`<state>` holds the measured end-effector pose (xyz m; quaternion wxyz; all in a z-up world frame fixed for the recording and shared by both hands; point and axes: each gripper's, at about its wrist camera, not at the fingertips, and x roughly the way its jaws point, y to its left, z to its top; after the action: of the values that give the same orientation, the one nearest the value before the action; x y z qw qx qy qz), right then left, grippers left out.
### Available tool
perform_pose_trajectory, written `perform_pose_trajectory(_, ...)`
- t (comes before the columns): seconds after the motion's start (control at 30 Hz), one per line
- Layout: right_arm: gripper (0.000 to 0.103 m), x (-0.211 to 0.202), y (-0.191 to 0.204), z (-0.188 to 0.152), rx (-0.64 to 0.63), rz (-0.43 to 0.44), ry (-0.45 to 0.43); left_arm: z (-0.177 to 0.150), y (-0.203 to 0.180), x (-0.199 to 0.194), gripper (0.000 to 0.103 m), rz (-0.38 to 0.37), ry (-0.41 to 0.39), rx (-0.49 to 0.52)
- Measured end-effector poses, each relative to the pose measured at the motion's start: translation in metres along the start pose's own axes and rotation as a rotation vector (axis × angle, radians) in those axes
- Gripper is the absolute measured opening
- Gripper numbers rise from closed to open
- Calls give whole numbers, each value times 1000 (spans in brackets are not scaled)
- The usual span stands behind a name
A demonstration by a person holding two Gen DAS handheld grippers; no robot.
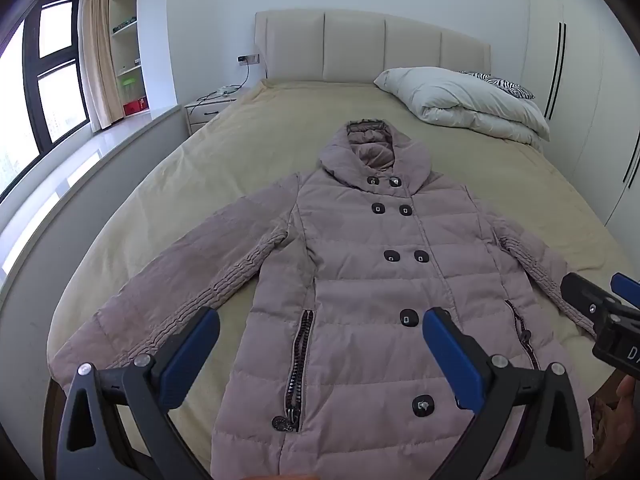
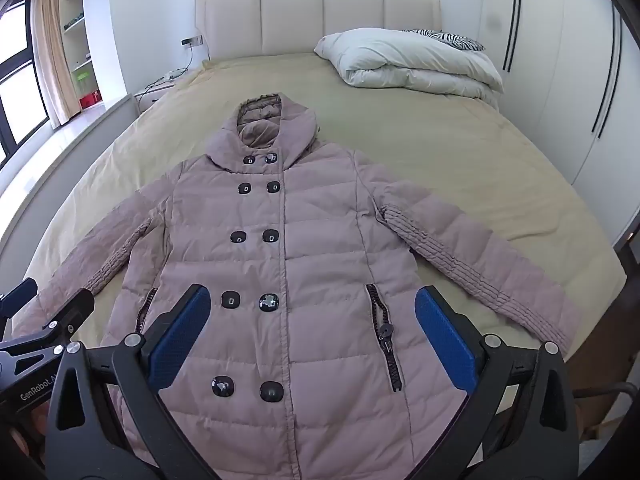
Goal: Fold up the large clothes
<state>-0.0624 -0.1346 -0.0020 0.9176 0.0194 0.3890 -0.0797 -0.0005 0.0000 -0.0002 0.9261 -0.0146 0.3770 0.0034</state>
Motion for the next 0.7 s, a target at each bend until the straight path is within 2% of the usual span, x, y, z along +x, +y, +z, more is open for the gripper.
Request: perform_pose_trajectory(0.7,103,5,4,-6,4,7,18,-9,0,8,103,11,14,5)
